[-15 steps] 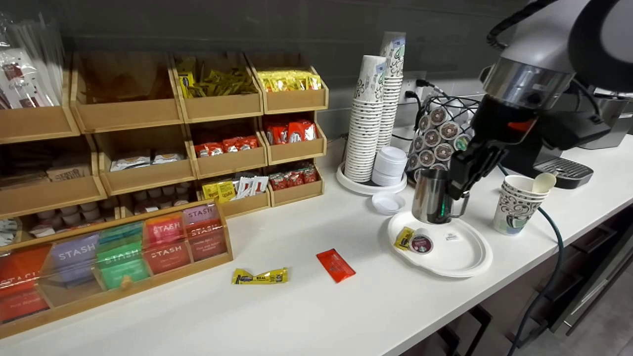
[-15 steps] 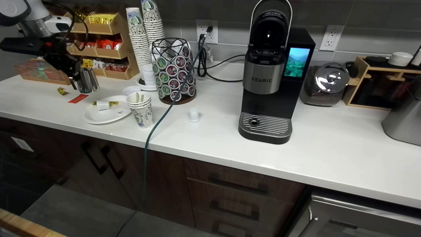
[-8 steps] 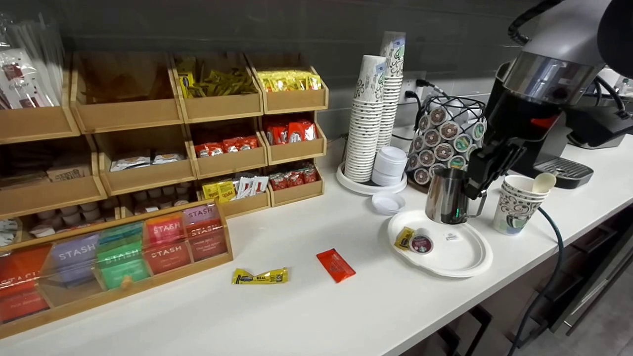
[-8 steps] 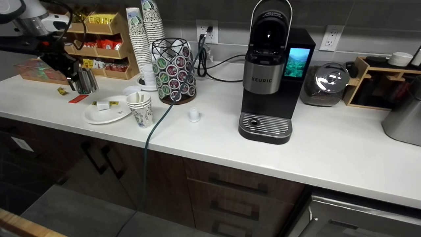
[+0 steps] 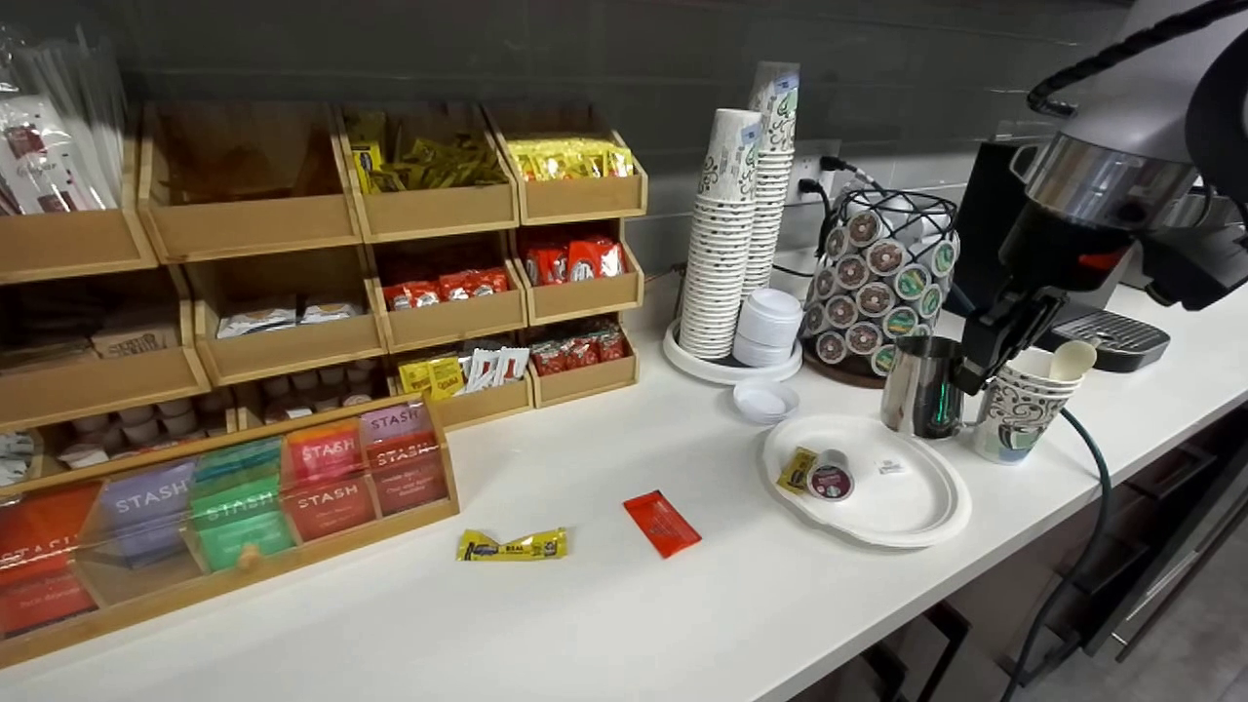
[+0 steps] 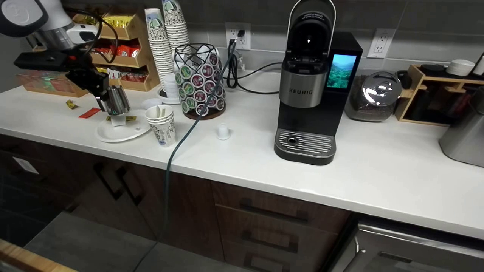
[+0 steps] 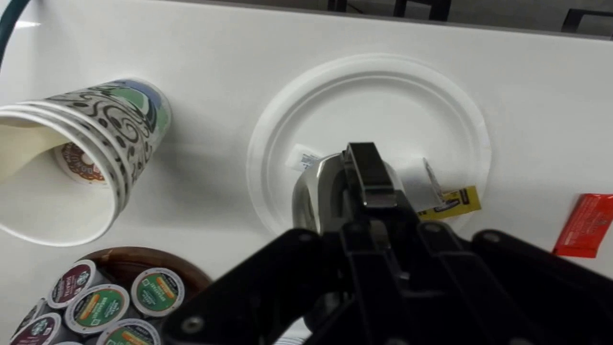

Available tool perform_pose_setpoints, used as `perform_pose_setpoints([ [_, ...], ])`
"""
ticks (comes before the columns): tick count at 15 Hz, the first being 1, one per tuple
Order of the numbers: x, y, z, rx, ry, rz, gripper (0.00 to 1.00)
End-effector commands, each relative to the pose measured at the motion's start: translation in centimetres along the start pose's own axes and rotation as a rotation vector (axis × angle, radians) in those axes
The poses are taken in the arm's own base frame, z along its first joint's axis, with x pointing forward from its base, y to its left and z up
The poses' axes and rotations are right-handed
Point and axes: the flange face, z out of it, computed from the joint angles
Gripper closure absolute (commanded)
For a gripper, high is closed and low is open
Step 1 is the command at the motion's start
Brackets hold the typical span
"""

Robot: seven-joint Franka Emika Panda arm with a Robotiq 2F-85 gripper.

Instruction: Put the silver cup on the white plastic plate

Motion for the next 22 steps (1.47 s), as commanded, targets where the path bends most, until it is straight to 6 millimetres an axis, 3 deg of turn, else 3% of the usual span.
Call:
perform_pose_setpoints([
  [1, -0.4, 1.0, 1.8, -0.027, 0.029, 0.008, 0.96],
  [8, -0.8, 1.4, 5.9, -0.015, 0.019, 0.048, 0.96],
  [15, -0.6, 0.5, 7.9, -0.003, 0.033, 0.059, 0.96],
  [20, -0.1, -0.8, 8.0, 0.008, 0.045, 0.040, 0.96],
  [21, -0.1, -1.1, 8.0, 0.006, 0.031, 0.031, 0.58],
  [22, -0.1, -1.1, 8.0, 0.001, 0.016, 0.019, 0.58],
])
